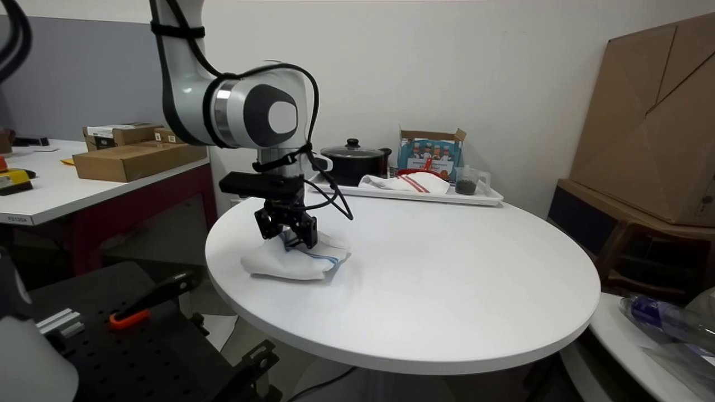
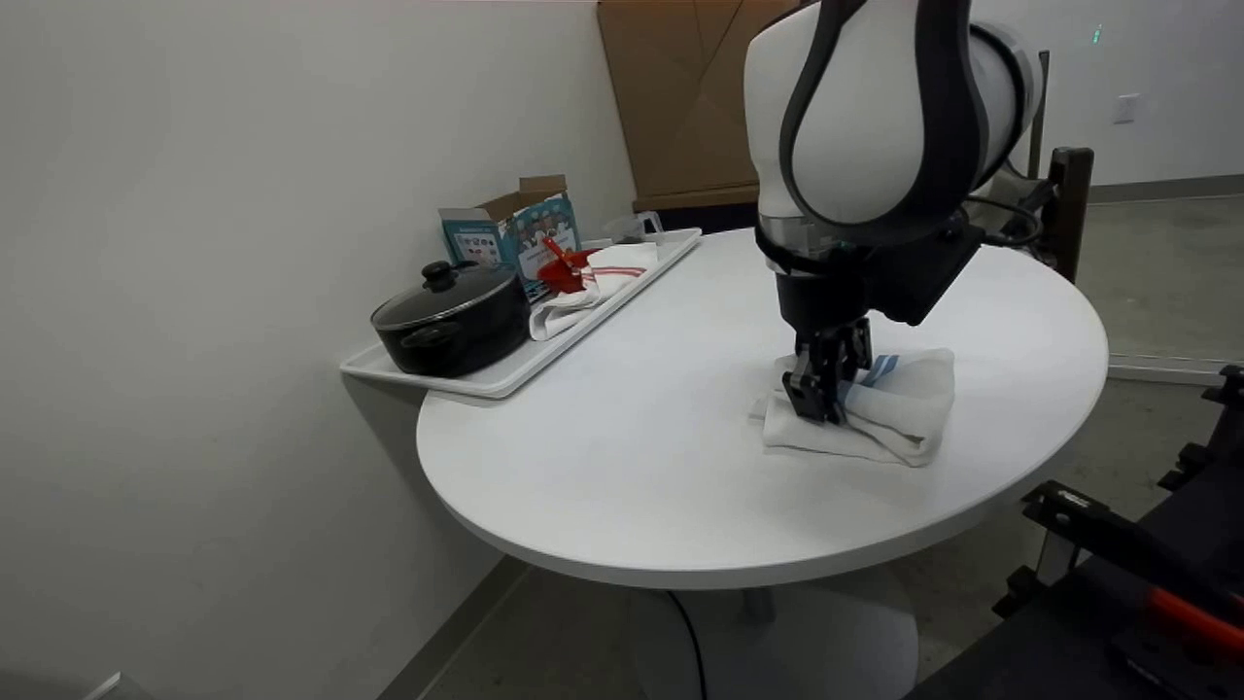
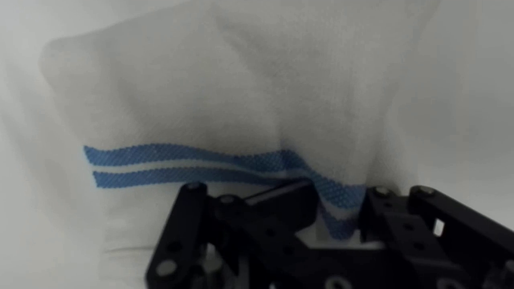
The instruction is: Use the white towel to wipe the table in circular motion.
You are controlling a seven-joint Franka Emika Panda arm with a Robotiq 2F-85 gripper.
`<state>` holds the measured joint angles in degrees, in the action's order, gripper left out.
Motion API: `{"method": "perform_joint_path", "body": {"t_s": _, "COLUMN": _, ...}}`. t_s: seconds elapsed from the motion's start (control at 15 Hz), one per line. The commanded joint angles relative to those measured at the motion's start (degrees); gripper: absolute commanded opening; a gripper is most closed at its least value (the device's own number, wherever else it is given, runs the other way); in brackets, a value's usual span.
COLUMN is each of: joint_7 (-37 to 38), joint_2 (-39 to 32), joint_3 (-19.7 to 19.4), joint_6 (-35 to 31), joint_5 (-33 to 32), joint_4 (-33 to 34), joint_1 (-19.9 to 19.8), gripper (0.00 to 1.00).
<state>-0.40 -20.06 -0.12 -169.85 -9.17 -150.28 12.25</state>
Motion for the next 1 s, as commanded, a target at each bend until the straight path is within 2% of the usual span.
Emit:
{"method": "perform_joint_path", "body": {"t_s": 0.0, "joint_7": 1.07, "joint_2": 0.16, "joint_3": 0.51, "joint_6": 0.55, "joint_5": -0.03, "joint_4": 0.33, "joint_1": 0.28, "gripper": 0.4}}
{"method": "perform_joint_path", "body": {"t_s": 0.13, "joint_7": 2.16, "joint_2": 0.08, "joint_3": -0.39, "joint_6": 0.39, "joint_5": -0.52, "joint_4": 0.49, "joint_1": 1.3, "gripper": 0.56}}
{"method": "perform_joint_path", "body": {"t_s": 0.2, "joint_7": 2.78, "joint_2": -0.12, "joint_3": -0.79, "joint_6": 0.53, "joint_5": -0.77, "joint_4": 0.68, "joint_1": 1.9, "gripper": 0.16}}
{"method": "perform_joint_path", "body": {"t_s": 0.33, "joint_7": 3.72, "joint_2": -0.43, "joint_3": -1.39, "joint_6": 0.52, "joint_5": -1.18, "joint_4": 0.78, "joint_1": 2.96, "gripper": 0.14}}
{"method": "perform_joint_path", "body": {"t_s": 0.4, "joint_7": 4.38, "joint_2": -0.5, "joint_3": -1.76, "joint_6": 0.52, "joint_5": -1.36, "joint_4": 0.81, "joint_1": 3.61, "gripper": 0.06}}
{"method": "perform_joint_path", "body": {"t_s": 0.53, "joint_7": 5.92, "joint_2": -0.82, "joint_3": -2.9, "joint_6": 0.65, "joint_5": -1.98, "joint_4": 0.87, "joint_1": 5.44, "gripper": 0.0}}
{"method": "perform_joint_path", "body": {"t_s": 0.8, "joint_7": 7.22, "joint_2": -1.62, "joint_3": -3.04, "joint_6": 1.05, "joint_5": -1.43, "joint_4": 0.96, "joint_1": 7.21, "gripper": 0.0}}
{"method": "perform_joint_path", "body": {"t_s": 0.87, "joint_7": 6.54, "joint_2": -1.62, "joint_3": -1.99, "joint_6": 1.31, "joint_5": -0.75, "joint_4": 0.91, "joint_1": 6.55, "gripper": 0.25}}
{"method": "perform_joint_path", "body": {"t_s": 0.93, "joint_7": 6.36, "joint_2": -1.61, "joint_3": -1.74, "joint_6": 1.36, "joint_5": -0.66, "joint_4": 0.9, "joint_1": 6.44, "gripper": 0.26}}
